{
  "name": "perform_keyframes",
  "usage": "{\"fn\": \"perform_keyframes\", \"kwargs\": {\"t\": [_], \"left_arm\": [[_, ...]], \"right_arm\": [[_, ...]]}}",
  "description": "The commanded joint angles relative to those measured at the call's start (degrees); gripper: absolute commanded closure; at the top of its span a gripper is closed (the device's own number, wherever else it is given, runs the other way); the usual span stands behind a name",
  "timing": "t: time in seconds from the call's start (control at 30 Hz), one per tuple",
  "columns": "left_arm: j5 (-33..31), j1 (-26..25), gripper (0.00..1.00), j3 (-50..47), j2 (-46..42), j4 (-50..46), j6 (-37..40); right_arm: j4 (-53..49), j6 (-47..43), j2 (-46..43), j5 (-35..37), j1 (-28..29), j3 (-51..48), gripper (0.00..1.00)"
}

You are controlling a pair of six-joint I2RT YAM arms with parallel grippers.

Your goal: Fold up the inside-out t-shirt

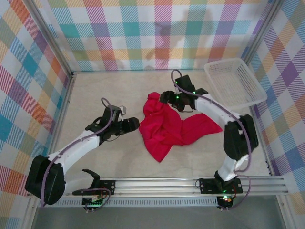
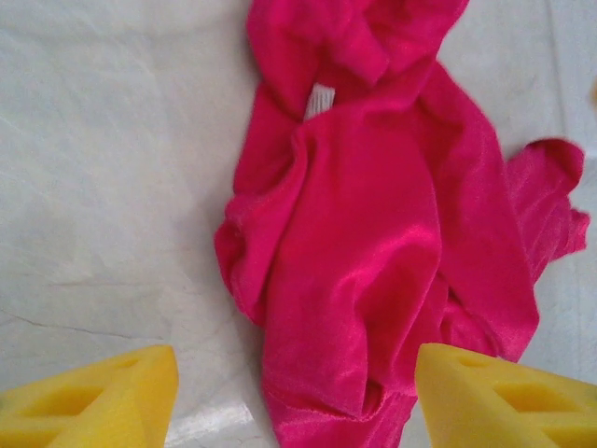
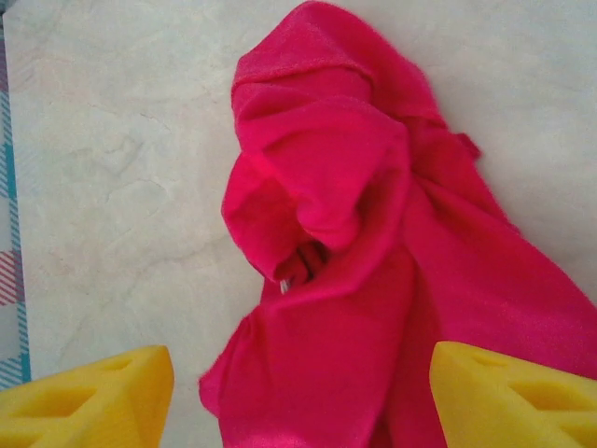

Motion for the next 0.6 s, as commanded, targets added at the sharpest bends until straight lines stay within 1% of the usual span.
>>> {"fn": "perform_keyframes", "kwargs": {"t": [0.0, 0.07, 0.17, 0.27, 0.33, 0.4, 0.47, 0.57], "left_arm": [[0.57, -2.51, 0.34, 0.36, 2.88, 3.82, -0.58], [0.67, -3.68, 0.35, 0.47, 5.73, 5.45, -1.20], [0.44, -4.71, 0.39, 1.84, 10.50, 6.85, -1.53], [-0.23, -5.23, 0.44, 4.04, 14.96, 6.95, -1.18], [-0.53, -5.42, 0.50, 5.42, 17.60, 7.08, -1.01], [-0.91, -5.43, 0.53, 6.62, 19.64, 6.98, -1.02], [-1.58, -5.43, 0.61, 7.63, 21.15, 6.41, -1.22], [-2.53, -5.43, 0.76, 8.59, 22.09, 5.37, -1.40]], "right_arm": [[-4.76, -2.70, -8.05, 4.08, 0.11, -6.31, 0.27], [-5.34, -2.97, -11.63, 3.79, 0.11, -11.22, 0.27], [-6.44, -3.61, -16.22, 1.57, 0.11, -18.27, 0.28], [-7.26, -2.35, -19.59, -2.55, 0.36, -24.07, 0.28], [-9.73, -0.44, -21.09, -1.05, 1.43, -26.53, 0.28], [-12.58, 1.24, -22.00, 2.00, 2.98, -27.52, 0.28], [-12.88, 2.68, -22.71, 3.34, 4.41, -29.01, 0.27], [-9.04, 4.56, -21.63, 2.47, 5.53, -32.30, 0.27]]}}
